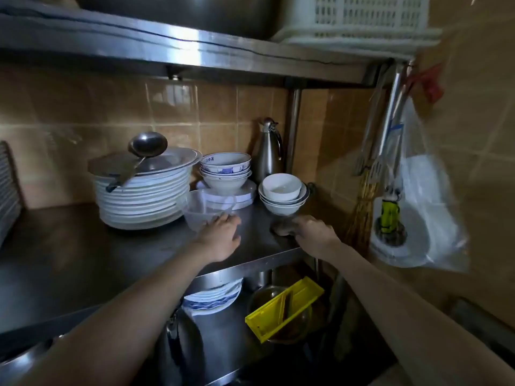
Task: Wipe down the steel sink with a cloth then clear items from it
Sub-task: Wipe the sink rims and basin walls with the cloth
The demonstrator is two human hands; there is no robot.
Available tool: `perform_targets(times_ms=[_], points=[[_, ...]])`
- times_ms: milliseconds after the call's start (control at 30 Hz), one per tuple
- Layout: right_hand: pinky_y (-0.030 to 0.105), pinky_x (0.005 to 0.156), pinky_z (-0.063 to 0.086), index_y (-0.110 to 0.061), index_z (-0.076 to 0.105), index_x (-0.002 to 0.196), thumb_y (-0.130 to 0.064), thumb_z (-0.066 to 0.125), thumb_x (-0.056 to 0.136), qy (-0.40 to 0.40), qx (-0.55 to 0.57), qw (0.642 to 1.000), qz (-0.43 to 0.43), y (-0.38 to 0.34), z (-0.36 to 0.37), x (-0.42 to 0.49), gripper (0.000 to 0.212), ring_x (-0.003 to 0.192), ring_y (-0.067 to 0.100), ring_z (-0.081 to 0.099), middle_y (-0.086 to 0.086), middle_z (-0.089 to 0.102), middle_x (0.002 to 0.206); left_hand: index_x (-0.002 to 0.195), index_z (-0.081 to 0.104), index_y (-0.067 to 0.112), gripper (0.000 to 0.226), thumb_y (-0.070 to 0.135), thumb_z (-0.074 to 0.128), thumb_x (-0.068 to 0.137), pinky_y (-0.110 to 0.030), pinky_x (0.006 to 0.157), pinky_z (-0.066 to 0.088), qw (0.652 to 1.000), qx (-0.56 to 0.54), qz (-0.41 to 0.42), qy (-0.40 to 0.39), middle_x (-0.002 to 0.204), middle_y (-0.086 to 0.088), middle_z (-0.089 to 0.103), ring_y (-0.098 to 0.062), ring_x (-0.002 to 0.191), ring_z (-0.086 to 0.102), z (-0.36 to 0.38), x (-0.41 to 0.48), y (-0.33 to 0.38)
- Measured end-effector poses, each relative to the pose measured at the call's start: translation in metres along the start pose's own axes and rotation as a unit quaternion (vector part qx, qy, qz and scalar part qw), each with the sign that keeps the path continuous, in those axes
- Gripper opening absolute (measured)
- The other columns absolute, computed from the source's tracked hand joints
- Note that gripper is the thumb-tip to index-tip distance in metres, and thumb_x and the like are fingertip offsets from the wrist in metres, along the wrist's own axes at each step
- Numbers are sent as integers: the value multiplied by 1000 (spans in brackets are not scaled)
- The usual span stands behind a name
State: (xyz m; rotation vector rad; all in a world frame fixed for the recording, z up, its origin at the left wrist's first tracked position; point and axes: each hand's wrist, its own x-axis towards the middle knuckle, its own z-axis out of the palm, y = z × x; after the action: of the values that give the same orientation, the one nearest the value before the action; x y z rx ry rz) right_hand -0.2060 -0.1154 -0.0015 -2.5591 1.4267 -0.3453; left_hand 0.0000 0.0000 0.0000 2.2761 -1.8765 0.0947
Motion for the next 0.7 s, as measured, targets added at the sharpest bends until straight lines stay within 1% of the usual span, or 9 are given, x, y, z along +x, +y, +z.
perform_targets(times_ms=[167,267,433,567,700], points=[[46,108,32,-27,41,136,-19,48,91,-12,7,1000,-1,7,16,36,46,132,28,39,4,40,144,132,40,19,42,34,46,93,-41,103,33,1000,1,-8,-4,138,-7,41,-27,129,40,21,29,-10],[46,107,33,-27,42,136,-20,49,92,-5,17,1000,0,9,23,52,46,131,28,40,6,42,142,129,42,20,39,32,45,92,-40,100,34,1000,-5,-7,14,135,-6,44,-26,125,42,27,38,-16],[44,104,36,-28,47,132,-25,55,91,-9,19,1000,2,15,33,73,42,128,27,43,5,44,137,126,45,20,34,29,42,94,-40,102,33,1000,-21,-3,22,133,-5,46,-26,124,43,35,51,-24],[42,102,40,-26,50,128,-27,57,90,-2,20,1000,0,16,40,78,39,123,26,48,5,45,134,125,45,20,32,26,39,95,-40,102,33,999,-24,-2,24,132,-5,46,-26,123,43,35,54,-25],[35,99,43,-21,57,121,-25,61,89,0,12,1000,-13,15,42,75,33,118,25,53,6,49,130,126,45,20,32,26,40,95,-40,102,33,999,-27,4,30,132,-5,46,-26,123,43,36,53,-25]])
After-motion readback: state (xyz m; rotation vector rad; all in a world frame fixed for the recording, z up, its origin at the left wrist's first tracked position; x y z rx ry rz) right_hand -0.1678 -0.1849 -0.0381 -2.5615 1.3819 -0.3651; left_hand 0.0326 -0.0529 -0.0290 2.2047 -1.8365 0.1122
